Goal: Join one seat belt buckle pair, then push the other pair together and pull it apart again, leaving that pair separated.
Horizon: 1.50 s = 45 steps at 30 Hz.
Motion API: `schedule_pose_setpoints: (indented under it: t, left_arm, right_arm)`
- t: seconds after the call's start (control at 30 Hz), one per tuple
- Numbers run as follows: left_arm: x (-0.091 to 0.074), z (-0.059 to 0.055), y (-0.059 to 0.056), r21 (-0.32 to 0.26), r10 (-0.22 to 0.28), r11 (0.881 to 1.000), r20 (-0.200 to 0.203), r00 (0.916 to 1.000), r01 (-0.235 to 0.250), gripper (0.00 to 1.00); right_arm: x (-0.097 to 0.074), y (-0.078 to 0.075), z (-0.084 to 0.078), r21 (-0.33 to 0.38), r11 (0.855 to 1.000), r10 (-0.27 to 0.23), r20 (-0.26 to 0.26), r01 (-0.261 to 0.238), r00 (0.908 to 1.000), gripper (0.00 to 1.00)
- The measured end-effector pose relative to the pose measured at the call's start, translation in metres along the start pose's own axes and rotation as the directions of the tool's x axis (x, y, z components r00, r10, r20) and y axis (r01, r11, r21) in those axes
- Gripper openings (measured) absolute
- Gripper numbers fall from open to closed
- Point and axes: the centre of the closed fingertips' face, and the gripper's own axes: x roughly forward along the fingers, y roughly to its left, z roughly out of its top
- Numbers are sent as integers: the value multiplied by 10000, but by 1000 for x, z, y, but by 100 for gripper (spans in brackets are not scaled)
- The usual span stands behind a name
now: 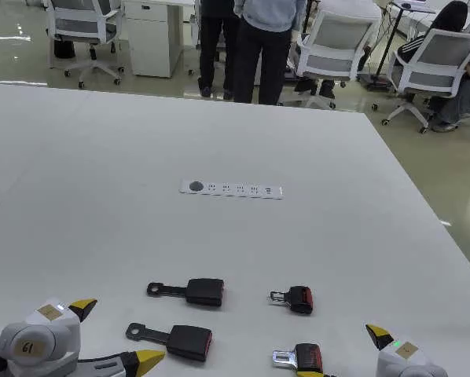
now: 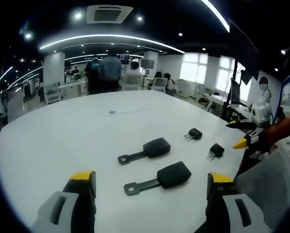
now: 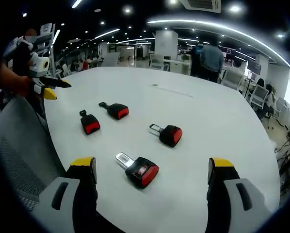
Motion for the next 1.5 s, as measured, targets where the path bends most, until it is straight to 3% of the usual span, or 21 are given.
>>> schedule_pose_setpoints:
  t: [1.2,1.5]
  left_arm:
    - [1,-4,10,-18,80,10000,-5,10000,-80,98]
    - [-1,-3,5,-14,73,10000,-34,10000,-73,97]
  right_arm:
    - [5,1,-1,-61,9999,131,-41,-131,9999,95]
    - [7,-2,-8,-13,9999,120,-60,-121,9999,95]
